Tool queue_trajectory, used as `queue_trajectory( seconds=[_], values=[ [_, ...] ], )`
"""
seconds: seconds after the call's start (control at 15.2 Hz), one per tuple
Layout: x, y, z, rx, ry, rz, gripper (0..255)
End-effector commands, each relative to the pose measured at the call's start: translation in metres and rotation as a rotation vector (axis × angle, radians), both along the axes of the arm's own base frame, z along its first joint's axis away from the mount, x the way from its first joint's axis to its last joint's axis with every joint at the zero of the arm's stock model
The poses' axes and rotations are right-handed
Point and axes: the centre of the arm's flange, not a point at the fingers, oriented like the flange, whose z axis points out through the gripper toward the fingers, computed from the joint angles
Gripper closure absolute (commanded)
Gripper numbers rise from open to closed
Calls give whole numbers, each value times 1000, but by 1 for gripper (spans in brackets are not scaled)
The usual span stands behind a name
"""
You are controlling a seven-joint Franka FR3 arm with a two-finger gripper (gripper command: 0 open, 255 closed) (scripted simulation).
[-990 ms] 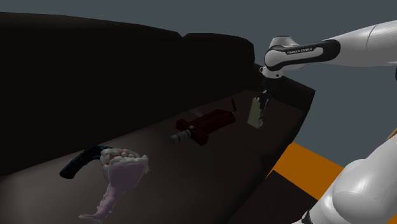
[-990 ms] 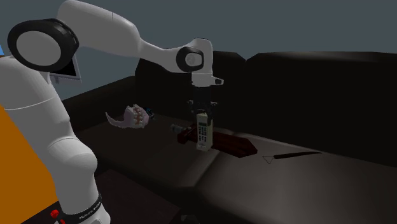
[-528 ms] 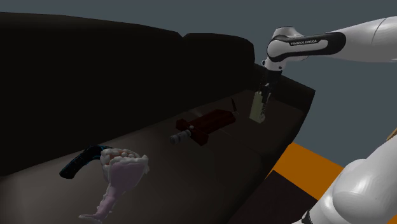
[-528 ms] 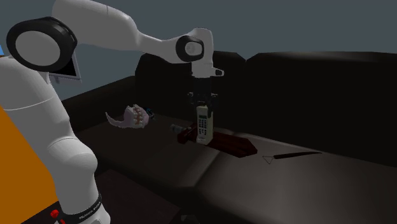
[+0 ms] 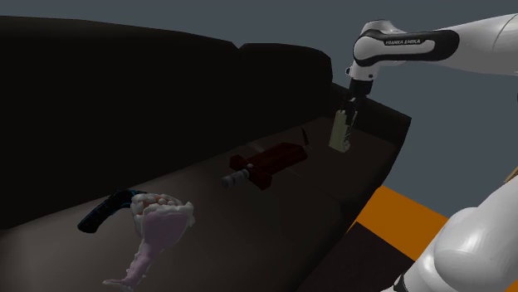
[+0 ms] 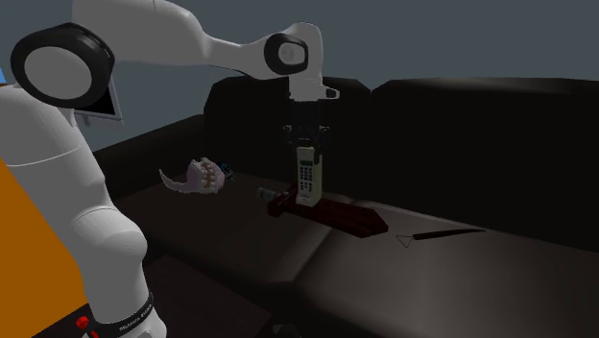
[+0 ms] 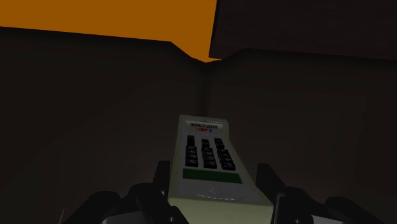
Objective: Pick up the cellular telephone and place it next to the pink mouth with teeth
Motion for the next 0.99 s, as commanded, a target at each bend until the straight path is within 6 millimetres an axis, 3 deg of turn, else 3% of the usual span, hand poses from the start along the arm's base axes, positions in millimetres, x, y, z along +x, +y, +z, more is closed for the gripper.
queue_trajectory(
  seconds=[0.0,0.92],
  values=[
    [-1,1,12,0,0,0,255],
    [-1,1,84,0,0,0,255]
  ],
)
